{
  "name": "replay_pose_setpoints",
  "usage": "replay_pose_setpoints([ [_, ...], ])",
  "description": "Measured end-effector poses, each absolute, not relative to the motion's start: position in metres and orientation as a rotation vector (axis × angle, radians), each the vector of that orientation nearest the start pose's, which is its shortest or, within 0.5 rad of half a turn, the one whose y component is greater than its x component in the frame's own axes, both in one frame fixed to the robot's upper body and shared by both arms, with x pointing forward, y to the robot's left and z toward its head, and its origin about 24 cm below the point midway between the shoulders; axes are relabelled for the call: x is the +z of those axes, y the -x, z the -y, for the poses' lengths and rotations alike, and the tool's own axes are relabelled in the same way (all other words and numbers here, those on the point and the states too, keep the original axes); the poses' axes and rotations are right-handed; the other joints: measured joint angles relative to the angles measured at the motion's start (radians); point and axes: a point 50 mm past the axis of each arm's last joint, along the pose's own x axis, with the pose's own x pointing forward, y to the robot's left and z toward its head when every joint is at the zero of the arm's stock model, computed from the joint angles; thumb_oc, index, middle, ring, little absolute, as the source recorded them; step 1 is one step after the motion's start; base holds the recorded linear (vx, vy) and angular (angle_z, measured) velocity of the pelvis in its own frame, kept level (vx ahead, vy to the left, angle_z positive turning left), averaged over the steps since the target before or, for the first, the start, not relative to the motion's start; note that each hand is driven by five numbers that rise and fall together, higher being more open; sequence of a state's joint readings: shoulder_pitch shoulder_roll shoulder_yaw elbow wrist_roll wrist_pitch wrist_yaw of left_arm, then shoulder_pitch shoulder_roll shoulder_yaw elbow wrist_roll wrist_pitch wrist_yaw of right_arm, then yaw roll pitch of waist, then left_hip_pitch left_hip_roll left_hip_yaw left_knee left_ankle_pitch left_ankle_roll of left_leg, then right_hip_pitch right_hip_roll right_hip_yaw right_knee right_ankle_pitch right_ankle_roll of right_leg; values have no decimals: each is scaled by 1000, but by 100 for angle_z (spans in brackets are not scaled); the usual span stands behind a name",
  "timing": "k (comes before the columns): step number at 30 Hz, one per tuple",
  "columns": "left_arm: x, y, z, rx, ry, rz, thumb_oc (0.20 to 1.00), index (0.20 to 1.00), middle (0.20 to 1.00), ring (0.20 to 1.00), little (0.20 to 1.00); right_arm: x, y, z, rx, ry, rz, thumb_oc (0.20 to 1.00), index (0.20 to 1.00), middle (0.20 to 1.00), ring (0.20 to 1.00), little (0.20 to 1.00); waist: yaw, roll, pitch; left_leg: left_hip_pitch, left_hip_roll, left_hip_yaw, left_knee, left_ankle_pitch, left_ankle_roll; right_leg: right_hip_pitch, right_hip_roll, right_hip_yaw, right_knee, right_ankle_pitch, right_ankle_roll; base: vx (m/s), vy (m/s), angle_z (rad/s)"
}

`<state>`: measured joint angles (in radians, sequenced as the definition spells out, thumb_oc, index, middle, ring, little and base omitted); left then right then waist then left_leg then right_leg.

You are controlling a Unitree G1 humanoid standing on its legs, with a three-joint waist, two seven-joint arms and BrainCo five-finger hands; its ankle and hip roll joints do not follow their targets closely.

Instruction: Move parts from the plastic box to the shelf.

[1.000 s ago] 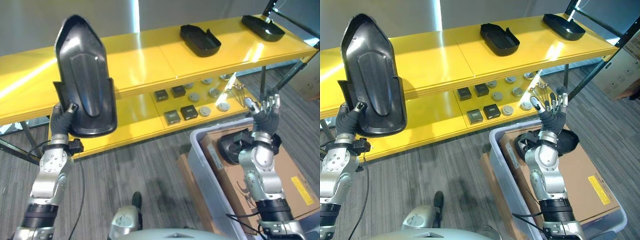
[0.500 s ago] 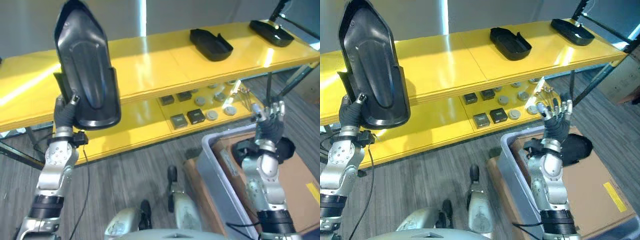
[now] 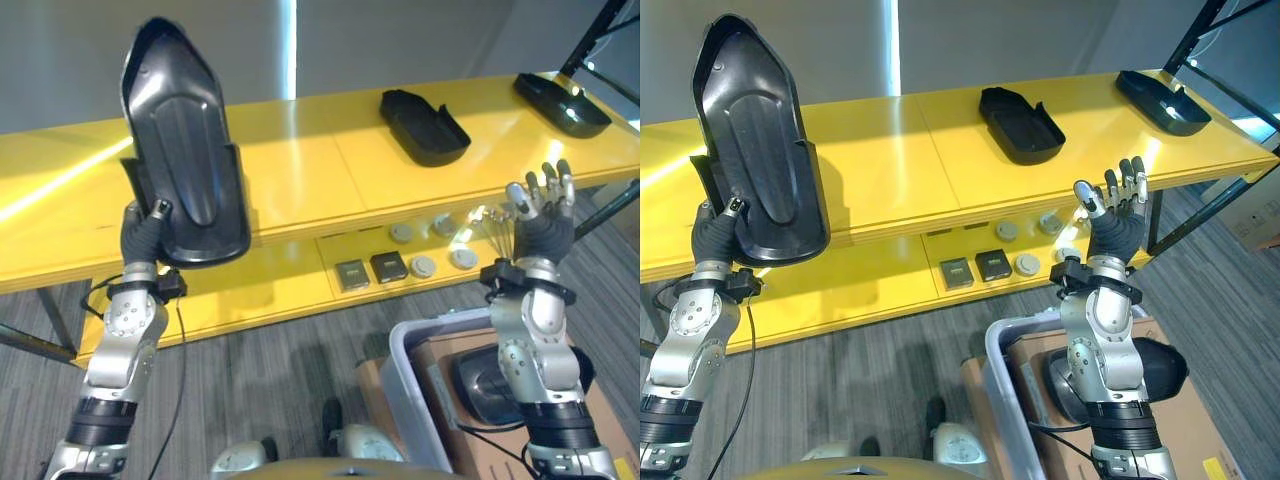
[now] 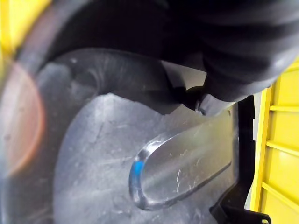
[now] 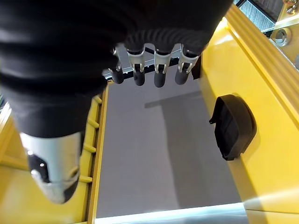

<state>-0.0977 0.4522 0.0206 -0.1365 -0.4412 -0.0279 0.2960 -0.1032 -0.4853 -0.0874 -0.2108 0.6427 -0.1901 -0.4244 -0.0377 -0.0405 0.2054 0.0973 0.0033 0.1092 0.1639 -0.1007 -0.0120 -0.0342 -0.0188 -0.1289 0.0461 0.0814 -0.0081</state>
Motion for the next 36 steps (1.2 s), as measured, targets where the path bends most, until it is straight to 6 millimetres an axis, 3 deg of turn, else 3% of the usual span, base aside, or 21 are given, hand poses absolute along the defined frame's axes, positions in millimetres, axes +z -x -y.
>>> replay_pose_setpoints([
  [1, 122, -266, -231, 227, 28, 255, 200, 200, 200, 200, 200, 157, -255, 251, -354, -261, 467, 1000, 1000, 1000, 1000, 1000, -4, 0, 0, -8, 8, 0, 16, -1, -8, 0, 7, -3, 2, -12, -7, 93, -129, 6],
  [4, 119, -265, -232, 238, 52, 240, 200, 200, 200, 200, 200, 150, -253, 253, -363, -252, 433, 1000, 1000, 1000, 1000, 1000, -2, -8, 1, -101, 31, 8, 242, -9, -24, 18, 17, 2, 5, -40, -27, 77, -122, -3],
  [6, 120, -265, -233, 252, 77, 244, 200, 200, 200, 200, 200, 142, -253, 259, -394, -243, 399, 1000, 1000, 1000, 1000, 1000, -5, -10, 2, -210, 64, 7, 455, 29, -67, 34, 26, 2, 1, -62, -45, 110, 12, -2],
  [7, 119, -266, -233, 261, 86, 240, 200, 200, 200, 200, 200, 140, -251, 261, -403, -243, 392, 1000, 1000, 1000, 1000, 1000, -13, -10, 1, -241, 76, 17, 471, 3, -51, 35, 25, -6, -5, -61, -41, 136, 169, 14],
  [9, 118, -270, -234, 277, 92, 231, 200, 200, 200, 200, 200, 133, -252, 264, -419, -239, 364, 1000, 1000, 1000, 1000, 1000, -40, 1, -1, -248, 116, 41, 294, -12, -55, 31, 26, -36, -9, -61, -39, 87, 164, 22],
  [11, 115, -274, -233, 278, 97, 215, 200, 200, 200, 200, 200, 128, -253, 265, -430, -234, 343, 1000, 1000, 1000, 1000, 1000, -53, 2, 0, -212, 135, 56, 110, 15, -71, 31, 25, -43, -12, -58, -35, 113, 190, 15],
  [12, 111, -277, -230, 276, 94, 193, 200, 200, 200, 200, 200, 127, -253, 267, -438, -229, 336, 1000, 1000, 1000, 1000, 1000, -63, 8, 1, -189, 161, 64, 4, 59, -84, 38, 24, -50, -13, -55, -28, 155, 247, 13],
  [14, 106, -280, -227, 272, 91, 169, 200, 200, 200, 200, 200, 125, -252, 268, -443, -222, 327, 1000, 1000, 1000, 1000, 1000, -81, 18, 5, -164, 189, 84, -32, 92, -82, 48, 24, -60, -15, -57, -28, 126, 190, 9],
  [17, 99, -281, -224, 280, 85, 129, 200, 200, 200, 200, 200, 120, -248, 272, -452, -212, 302, 1000, 1000, 1000, 1000, 1000, -86, 52, 16, -69, 178, 79, -151, 109, -80, 65, 22, -44, -19, -50, -13, 115, 141, -10],
  [19, 92, -282, -221, 282, 98, 93, 200, 200, 200, 200, 200, 114, -243, 278, -471, -191, 272, 1000, 1000, 1000, 1000, 1000, -103, 100, 20, -9, 162, 83, -188, 140, -73, 70, 29, -48, -22, -46, 7, 86, 76, 2],
  [20, 89, -284, -221, 287, 97, 78, 200, 200, 200, 200, 200, 111, -242, 278, -472, -187, 252, 1000, 1000, 1000, 1000, 1000, -103, 101, 25, 0, 151, 84, -198, 180, -86, 68, 18, -43, -20, -44, 20, 149, 99, -3],
  [21, 81, -287, -223, 306, 88, 39, 200, 200, 200, 200, 200, 106, -240, 277, -464, -180, 227, 1000, 1000, 1000, 1000, 1000, -106, 93, 28, 6, 120, 90, -207, 179, -77, 70, -9, -30, -28, -37, 46, 142, 89, -6],
  [25, 61, -291, -234, 408, 48, -62, 200, 200, 200, 200, 200, 100, -242, 270, -413, -174, 193, 1000, 1000, 1000, 1000, 1000, -111, 80, 32, 12, 69, 115, -219, 172, -52, 74, -55, -16, -55, -16, 84, 103, 48, -7],
  [27, 48, -300, -240, 482, -6, -132, 200, 200, 200, 200, 200, 94, -244, 270, -398, -167, 156, 1000, 1000, 1000, 1000, 1000, -113, 72, 32, 11, 52, 120, -218, 168, -42, 74, -71, -10, -60, -3, 93, 65, 40, -4],
  [30, 47, -304, -245, 556, -18, -148, 200, 200, 200, 200, 200, 94, -248, 270, -389, -161, 142, 1000, 1000, 1000, 1000, 1000, -123, 67, 36, 7, 47, 135, -216, 167, -40, 60, -75, 10, -61, 4, 93, -108, 73, -9],
  [32, 59, -318, -249, 596, -45, -107, 200, 200, 200, 200, 200, 104, -261, 271, -363, -126, 157, 1000, 1000, 1000, 1000, 1000, -128, 68, 43, -64, 48, 140, -171, 160, -32, -8, -80, 18, -29, -3, 102, -263, 64, -8],
  [35, 124, -354, -253, 625, -43, 79, 200, 200, 200, 200, 200, 130, -283, 265, -318, -118, 231, 1000, 1000, 1000, 1000, 1000, -147, 49, 116, -180, 51, 145, -116, 166, -28, -118, -83, 36, 6, 26, 101, -200, 25, -12],
  [36, 160, -367, -250, 631, -38, 173, 200, 200, 200, 200, 200, 141, -290, 260, -298, -123, 268, 1000, 1000, 1000, 1000, 1000, -165, 37, 166, -237, 57, 148, -74, 162, -24, -170, -86, 40, 23, 24, 98, -147, 16, -14],
])
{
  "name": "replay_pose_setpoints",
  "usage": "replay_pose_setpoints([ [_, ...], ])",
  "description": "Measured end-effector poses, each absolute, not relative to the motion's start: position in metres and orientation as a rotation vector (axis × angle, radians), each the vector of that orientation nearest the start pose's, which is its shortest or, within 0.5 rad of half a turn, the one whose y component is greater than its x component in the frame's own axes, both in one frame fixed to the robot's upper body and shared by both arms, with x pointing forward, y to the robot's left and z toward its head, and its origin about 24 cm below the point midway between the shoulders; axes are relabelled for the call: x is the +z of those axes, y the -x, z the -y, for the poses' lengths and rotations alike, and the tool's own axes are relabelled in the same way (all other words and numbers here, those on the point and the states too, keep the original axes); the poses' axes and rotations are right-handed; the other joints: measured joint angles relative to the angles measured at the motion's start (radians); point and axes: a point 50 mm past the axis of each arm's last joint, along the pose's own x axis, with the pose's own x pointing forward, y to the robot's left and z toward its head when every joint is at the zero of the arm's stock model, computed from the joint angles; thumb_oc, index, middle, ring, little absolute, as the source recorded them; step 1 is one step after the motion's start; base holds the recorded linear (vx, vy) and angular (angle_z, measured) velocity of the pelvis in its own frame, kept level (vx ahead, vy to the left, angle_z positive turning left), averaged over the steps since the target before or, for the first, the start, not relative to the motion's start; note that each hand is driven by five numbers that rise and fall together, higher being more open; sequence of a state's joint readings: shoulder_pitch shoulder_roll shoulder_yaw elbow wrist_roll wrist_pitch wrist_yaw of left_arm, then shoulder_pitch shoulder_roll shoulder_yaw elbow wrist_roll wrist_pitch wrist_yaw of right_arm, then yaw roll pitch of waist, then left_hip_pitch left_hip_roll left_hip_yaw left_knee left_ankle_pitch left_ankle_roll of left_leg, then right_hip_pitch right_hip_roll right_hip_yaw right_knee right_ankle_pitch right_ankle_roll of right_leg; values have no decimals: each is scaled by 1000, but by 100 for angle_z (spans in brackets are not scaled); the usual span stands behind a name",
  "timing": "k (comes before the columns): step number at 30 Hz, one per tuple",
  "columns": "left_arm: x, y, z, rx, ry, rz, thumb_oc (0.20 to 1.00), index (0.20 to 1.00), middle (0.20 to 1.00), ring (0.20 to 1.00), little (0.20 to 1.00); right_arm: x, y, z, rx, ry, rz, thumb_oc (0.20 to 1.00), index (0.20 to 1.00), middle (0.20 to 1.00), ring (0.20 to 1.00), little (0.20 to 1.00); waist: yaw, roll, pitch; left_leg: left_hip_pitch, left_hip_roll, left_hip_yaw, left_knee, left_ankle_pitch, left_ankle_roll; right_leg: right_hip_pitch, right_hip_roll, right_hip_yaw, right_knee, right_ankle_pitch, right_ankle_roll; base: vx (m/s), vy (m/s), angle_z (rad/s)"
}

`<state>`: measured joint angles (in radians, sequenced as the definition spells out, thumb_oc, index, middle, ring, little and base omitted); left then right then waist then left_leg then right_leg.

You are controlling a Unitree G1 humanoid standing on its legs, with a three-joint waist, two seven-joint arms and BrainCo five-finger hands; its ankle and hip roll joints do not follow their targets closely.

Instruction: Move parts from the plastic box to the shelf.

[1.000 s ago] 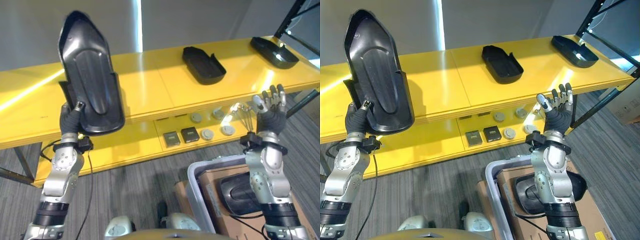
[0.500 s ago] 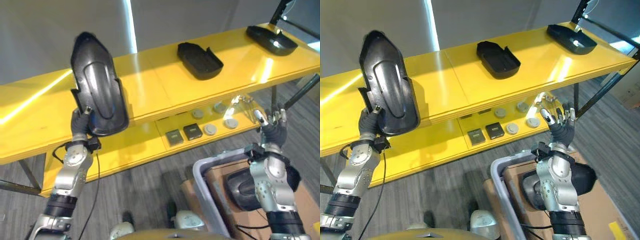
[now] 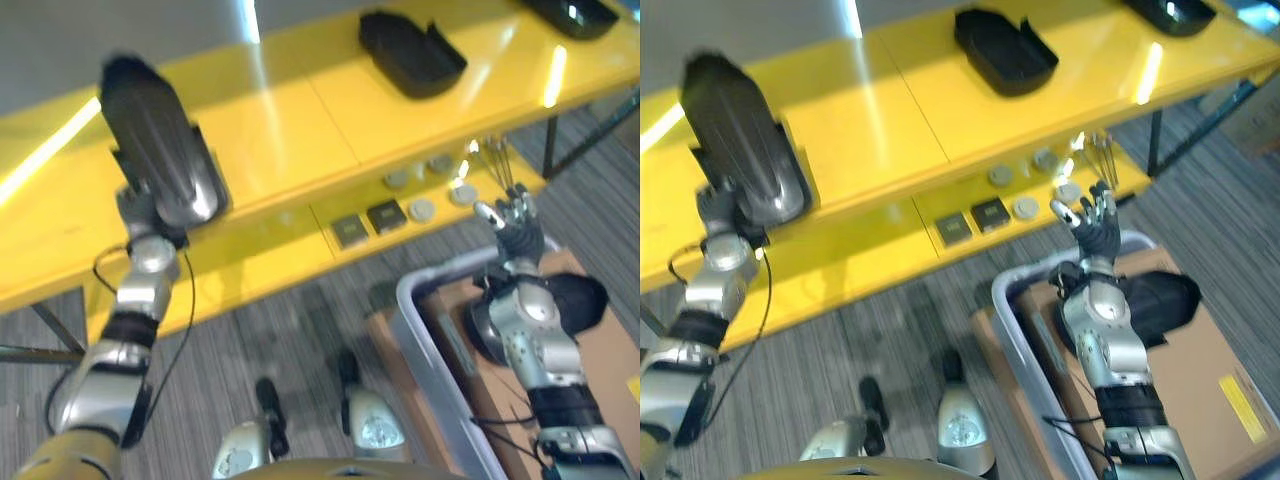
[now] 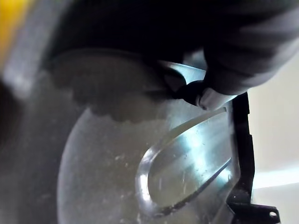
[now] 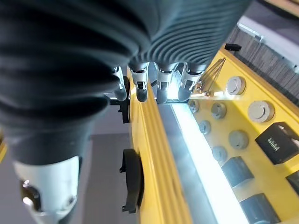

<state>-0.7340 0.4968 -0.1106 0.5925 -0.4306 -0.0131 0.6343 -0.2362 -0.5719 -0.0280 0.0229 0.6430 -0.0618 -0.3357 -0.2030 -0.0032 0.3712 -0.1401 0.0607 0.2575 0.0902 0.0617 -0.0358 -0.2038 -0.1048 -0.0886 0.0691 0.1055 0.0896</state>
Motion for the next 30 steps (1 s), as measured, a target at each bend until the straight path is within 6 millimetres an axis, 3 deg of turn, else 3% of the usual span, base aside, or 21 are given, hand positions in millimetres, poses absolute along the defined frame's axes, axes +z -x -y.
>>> replay_pose_setpoints([
  [1, 186, -375, -245, 628, -28, 237, 200, 200, 200, 200, 200, 146, -294, 255, -274, -118, 281, 1000, 1000, 1000, 1000, 1000, -17, -2, 34, -36, 7, 6, 19, -2, 1, -33, 0, 1, 15, 0, 0, -117, 17, -11],
  [3, 213, -381, -236, 600, -17, 307, 200, 200, 200, 200, 200, 148, -296, 251, -253, -107, 281, 1000, 1000, 1000, 1000, 1000, -29, -3, 87, -52, 14, 16, 33, -2, 1, -44, -1, 1, 21, 7, -9, -47, 15, -9],
  [8, 229, -388, -225, 576, -56, 308, 200, 200, 200, 200, 200, 145, -297, 247, -223, -119, 261, 1000, 1000, 1000, 1000, 1000, -72, -1, 113, -52, 34, 20, 46, -8, -4, -48, 17, 7, 24, 17, -24, -39, 1, -12],
  [13, 239, -393, -225, 626, -63, 267, 200, 200, 200, 200, 200, 145, -297, 246, -209, -104, 255, 1000, 1000, 1000, 1000, 1000, -81, -1, 113, -43, 49, 21, 47, -6, -16, -44, 34, 5, 22, 23, -43, 2, -9, -4],
  [20, 227, -396, -250, 765, -107, 118, 200, 200, 200, 200, 200, 145, -298, 242, -177, -102, 241, 1000, 1000, 1000, 1000, 1000, -81, 1, 111, 1, 60, 23, 45, -12, -24, -1, 43, -2, 22, 16, -60, 39, -9, -1],
  [25, 210, -384, -301, 905, -256, -74, 200, 200, 200, 200, 200, 147, -298, 245, -180, -91, 241, 1000, 1000, 1000, 1000, 1000, -79, 17, 94, 3, 60, 27, 46, -16, -30, -2, 43, 2, 24, 17, -60, 25, 33, -2],
  [30, 190, -375, -322, 911, -299, -201, 200, 200, 200, 200, 200, 149, -297, 249, -184, -92, 237, 1000, 1000, 1000, 1000, 1000, -68, 21, 66, 4, 59, 31, 46, -16, -30, -3, 43, 9, 24, 15, -60, 26, 31, -1],
])
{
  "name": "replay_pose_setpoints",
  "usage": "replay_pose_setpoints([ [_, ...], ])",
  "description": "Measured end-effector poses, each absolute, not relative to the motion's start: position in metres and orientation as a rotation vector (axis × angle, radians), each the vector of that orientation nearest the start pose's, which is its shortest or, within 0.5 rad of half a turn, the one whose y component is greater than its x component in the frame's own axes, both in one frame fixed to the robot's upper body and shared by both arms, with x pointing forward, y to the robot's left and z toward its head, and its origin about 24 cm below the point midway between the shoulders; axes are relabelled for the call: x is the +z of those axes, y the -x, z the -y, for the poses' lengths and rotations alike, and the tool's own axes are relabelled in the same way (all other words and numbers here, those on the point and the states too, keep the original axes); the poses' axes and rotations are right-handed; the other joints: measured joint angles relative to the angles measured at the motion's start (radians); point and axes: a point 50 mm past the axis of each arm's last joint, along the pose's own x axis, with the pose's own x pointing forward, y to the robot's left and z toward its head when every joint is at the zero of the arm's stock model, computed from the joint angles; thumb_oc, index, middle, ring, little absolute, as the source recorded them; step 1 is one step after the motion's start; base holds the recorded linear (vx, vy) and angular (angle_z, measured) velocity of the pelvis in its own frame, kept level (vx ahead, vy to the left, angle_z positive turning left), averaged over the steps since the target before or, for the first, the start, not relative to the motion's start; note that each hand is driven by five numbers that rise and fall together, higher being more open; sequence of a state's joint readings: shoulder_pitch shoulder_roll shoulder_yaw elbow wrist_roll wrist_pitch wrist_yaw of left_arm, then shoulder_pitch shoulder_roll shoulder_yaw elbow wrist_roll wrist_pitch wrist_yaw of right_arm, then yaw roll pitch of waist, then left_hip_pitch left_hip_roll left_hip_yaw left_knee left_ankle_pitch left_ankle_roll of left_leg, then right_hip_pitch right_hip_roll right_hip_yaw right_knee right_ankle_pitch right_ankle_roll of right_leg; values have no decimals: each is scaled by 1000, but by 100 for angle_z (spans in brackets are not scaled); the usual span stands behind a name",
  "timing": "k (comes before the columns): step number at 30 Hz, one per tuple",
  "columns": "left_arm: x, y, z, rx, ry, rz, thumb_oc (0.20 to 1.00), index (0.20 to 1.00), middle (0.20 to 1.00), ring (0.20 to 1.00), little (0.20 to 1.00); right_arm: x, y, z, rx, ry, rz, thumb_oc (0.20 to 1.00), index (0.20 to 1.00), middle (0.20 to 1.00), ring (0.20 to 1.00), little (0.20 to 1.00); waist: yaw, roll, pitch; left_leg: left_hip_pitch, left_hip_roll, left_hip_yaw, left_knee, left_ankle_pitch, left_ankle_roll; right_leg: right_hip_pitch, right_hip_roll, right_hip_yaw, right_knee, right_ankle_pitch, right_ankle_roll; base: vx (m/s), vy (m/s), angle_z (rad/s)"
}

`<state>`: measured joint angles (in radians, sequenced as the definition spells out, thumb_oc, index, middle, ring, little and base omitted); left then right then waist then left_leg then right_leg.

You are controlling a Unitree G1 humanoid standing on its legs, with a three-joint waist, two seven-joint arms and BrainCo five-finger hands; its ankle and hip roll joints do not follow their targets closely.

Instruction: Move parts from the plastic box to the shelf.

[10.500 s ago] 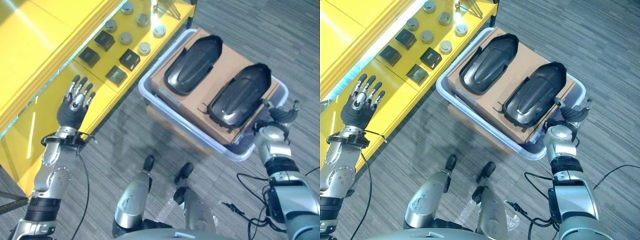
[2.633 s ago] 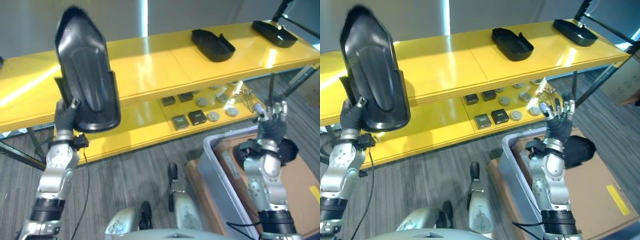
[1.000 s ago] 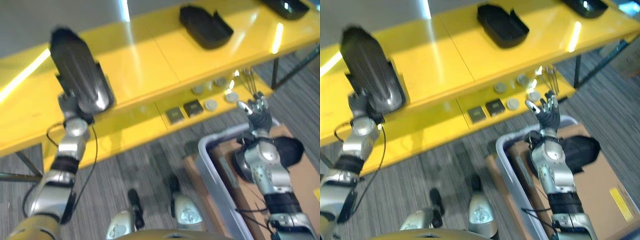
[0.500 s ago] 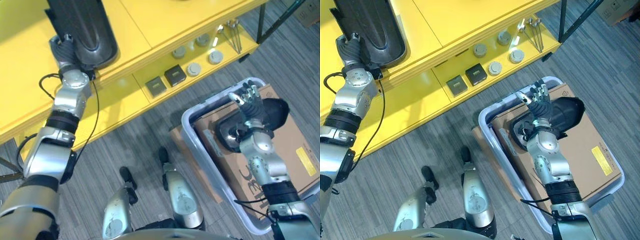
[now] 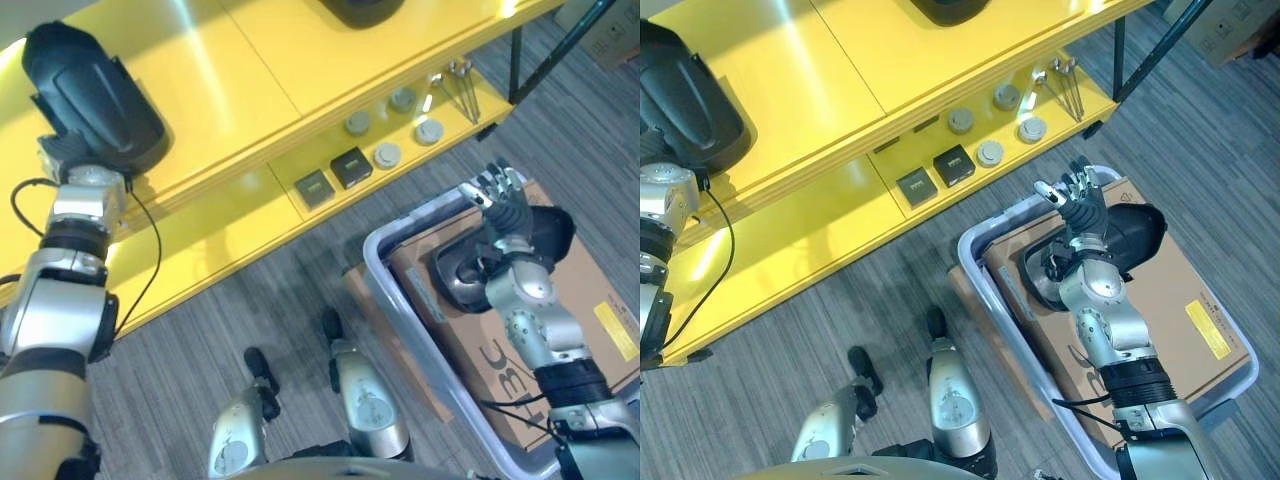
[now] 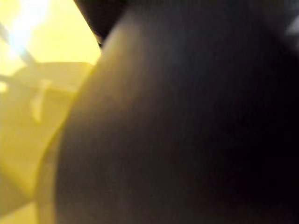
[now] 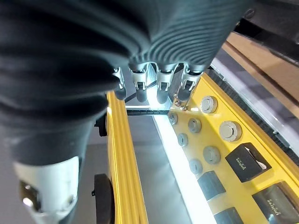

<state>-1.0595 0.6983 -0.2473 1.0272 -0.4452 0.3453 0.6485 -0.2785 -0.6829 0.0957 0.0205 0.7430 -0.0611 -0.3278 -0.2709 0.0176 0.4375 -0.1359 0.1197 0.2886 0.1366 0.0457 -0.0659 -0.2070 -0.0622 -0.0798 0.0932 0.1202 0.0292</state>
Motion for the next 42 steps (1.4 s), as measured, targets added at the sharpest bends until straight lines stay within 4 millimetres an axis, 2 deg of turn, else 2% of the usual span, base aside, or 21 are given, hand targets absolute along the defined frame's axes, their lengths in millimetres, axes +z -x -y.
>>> replay_pose_setpoints([
  [7, 185, -375, -323, 866, -328, -232, 200, 200, 200, 200, 200, 148, -297, 249, -184, -91, 228, 1000, 1000, 1000, 1000, 1000, 14, 0, -2, 8, -4, 8, 1, 1, 1, 4, -4, 10, 3, 2, -1, 9, 4, -1],
  [27, 183, -376, -321, 868, -361, -234, 200, 200, 200, 200, 200, 147, -298, 249, -185, -92, 212, 1000, 1000, 1000, 1000, 1000, -8, -3, -4, 21, -3, 12, 1, 1, 1, 13, -2, 13, 2, 6, 5, 0, 0, 0],
  [28, 183, -376, -321, 868, -361, -232, 1000, 1000, 1000, 1000, 1000, 147, -298, 249, -185, -92, 212, 1000, 1000, 1000, 1000, 1000, -8, -3, -5, 21, -3, 13, 1, 1, 1, 13, -2, 13, 2, 6, 5, 0, 0, 0],
  [33, 184, -376, -320, 871, -360, -216, 1000, 1000, 1000, 1000, 1000, 145, -297, 249, -173, -91, 208, 1000, 1000, 1000, 1000, 1000, -12, -18, -22, 23, -3, 15, -1, 1, 1, 14, -2, 15, 1, 6, 5, 0, 0, 0],
  [42, 188, -377, -319, 886, -354, -172, 1000, 1000, 1000, 1000, 1000, 131, -290, 253, -182, -84, 160, 1000, 1000, 1000, 1000, 1000, -11, -16, -31, 52, -5, 17, -17, 0, 0, 39, -3, 16, -5, 1, 0, 8, 4, 0],
])
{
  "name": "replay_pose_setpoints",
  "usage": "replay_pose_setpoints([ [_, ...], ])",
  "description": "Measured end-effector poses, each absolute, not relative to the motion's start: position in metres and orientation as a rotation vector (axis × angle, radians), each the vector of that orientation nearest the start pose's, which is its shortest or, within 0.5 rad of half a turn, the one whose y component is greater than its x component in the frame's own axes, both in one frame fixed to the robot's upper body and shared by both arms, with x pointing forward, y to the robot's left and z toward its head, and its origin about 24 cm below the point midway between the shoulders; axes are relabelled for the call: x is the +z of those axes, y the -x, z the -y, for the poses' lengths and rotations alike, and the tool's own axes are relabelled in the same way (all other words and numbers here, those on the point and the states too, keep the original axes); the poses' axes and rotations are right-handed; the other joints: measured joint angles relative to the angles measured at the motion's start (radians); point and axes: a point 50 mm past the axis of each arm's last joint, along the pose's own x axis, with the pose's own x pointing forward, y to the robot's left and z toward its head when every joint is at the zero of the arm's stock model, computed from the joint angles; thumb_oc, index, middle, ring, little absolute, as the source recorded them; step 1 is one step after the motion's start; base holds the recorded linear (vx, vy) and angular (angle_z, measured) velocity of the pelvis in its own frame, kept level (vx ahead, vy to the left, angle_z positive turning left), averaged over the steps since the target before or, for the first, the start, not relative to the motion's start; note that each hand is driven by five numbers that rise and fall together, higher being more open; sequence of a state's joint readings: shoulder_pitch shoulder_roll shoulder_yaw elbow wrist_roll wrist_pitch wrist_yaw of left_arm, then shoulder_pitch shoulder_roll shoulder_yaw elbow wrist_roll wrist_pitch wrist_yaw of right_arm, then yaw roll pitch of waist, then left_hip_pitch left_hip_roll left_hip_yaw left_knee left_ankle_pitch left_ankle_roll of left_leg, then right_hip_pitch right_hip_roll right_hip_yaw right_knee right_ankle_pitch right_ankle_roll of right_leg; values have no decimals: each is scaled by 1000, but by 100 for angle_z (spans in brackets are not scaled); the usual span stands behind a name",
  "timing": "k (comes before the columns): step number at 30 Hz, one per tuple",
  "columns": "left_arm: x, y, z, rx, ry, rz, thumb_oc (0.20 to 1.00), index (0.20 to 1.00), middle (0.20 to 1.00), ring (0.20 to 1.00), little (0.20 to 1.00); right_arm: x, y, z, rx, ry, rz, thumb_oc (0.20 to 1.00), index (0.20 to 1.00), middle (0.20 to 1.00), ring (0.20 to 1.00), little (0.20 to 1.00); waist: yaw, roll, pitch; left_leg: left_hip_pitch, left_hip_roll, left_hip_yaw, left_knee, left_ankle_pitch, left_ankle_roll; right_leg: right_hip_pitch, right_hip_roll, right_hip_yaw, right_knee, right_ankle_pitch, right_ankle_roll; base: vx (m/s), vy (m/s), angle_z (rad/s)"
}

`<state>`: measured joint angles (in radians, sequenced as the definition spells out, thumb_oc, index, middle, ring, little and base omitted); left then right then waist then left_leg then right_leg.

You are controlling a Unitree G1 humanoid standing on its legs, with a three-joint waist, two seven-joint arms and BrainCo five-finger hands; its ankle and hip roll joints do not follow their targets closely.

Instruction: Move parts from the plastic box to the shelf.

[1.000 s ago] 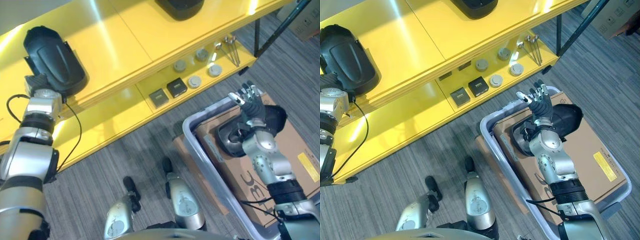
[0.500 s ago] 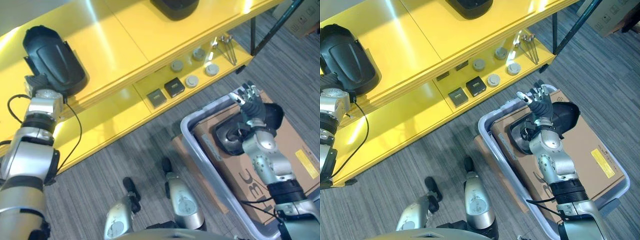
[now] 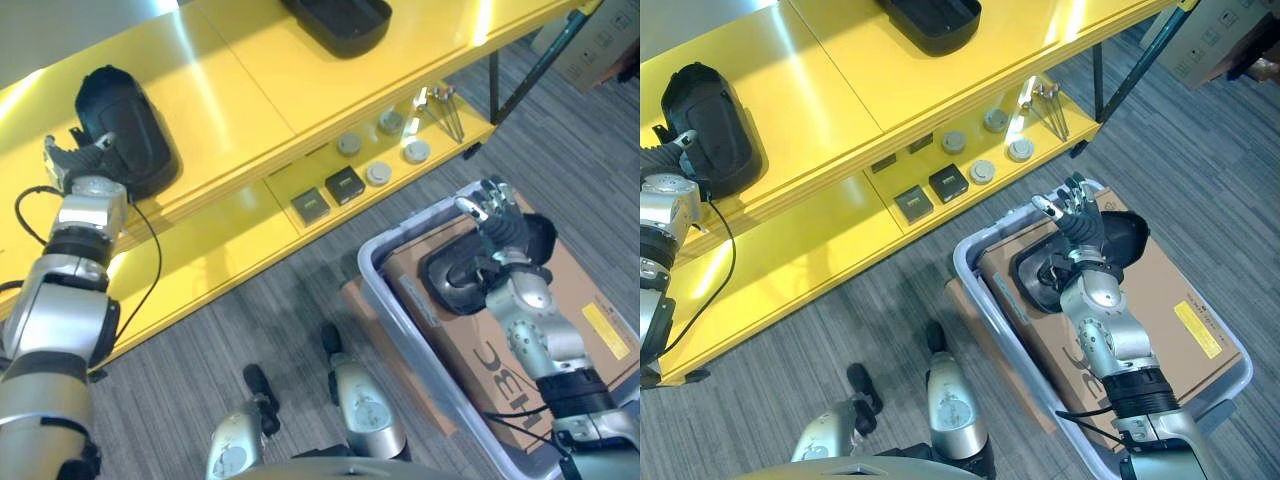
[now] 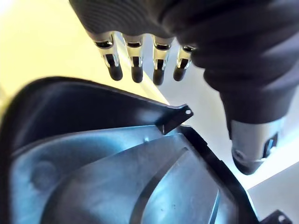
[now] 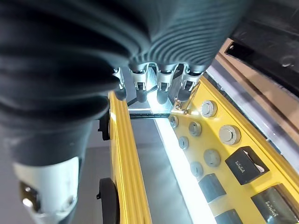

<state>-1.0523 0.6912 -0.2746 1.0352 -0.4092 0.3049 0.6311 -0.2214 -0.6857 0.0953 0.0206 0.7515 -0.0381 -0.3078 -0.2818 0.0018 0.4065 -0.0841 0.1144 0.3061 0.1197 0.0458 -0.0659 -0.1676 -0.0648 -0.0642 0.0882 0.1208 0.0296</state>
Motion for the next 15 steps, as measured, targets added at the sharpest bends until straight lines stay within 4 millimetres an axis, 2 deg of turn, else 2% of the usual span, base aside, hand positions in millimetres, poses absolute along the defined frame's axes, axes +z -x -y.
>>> replay_pose_setpoints([
  [5, 186, -374, -321, 903, -330, -114, 1000, 1000, 1000, 1000, 1000, 125, -287, 255, -187, -80, 137, 1000, 1000, 1000, 1000, 1000, -2, 1, -1, 28, 0, 0, -4, 0, 0, 30, 1, -1, -11, 0, 0, 0, 0, 0],
  [11, 228, -367, -312, 893, -258, 221, 1000, 1000, 1000, 1000, 1000, 112, -277, 262, -205, -84, 100, 1000, 1000, 1000, 1000, 1000, 10, 9, -6, 46, -2, -2, -25, 2, 0, 54, 1, -6, -31, 4, 1, 20, 11, 2],
  [12, 237, -361, -313, 880, -240, 309, 1000, 1000, 1000, 1000, 1000, 108, -272, 266, -216, -82, 87, 1000, 1000, 1000, 1000, 1000, 13, 16, -10, 69, -4, -2, -41, 4, 0, 77, 1, -8, -44, 4, 2, 54, 16, 0],
  [14, 244, -354, -310, 847, -217, 389, 1000, 1000, 1000, 1000, 1000, 104, -266, 274, -240, -75, 75, 1000, 1000, 1000, 1000, 1000, 21, 29, -18, 94, -8, -3, -59, 4, 0, 102, 1, -11, -62, 4, 3, 51, 0, 1],
  [15, 245, -346, -306, 793, -210, 454, 1000, 1000, 1000, 1000, 1000, 99, -258, 283, -274, -73, 58, 1000, 1000, 1000, 1000, 1000, 38, 51, -51, 100, -11, -3, -76, 5, -1, 107, 1, -12, -73, 3, 5, 40, -11, 2],
])
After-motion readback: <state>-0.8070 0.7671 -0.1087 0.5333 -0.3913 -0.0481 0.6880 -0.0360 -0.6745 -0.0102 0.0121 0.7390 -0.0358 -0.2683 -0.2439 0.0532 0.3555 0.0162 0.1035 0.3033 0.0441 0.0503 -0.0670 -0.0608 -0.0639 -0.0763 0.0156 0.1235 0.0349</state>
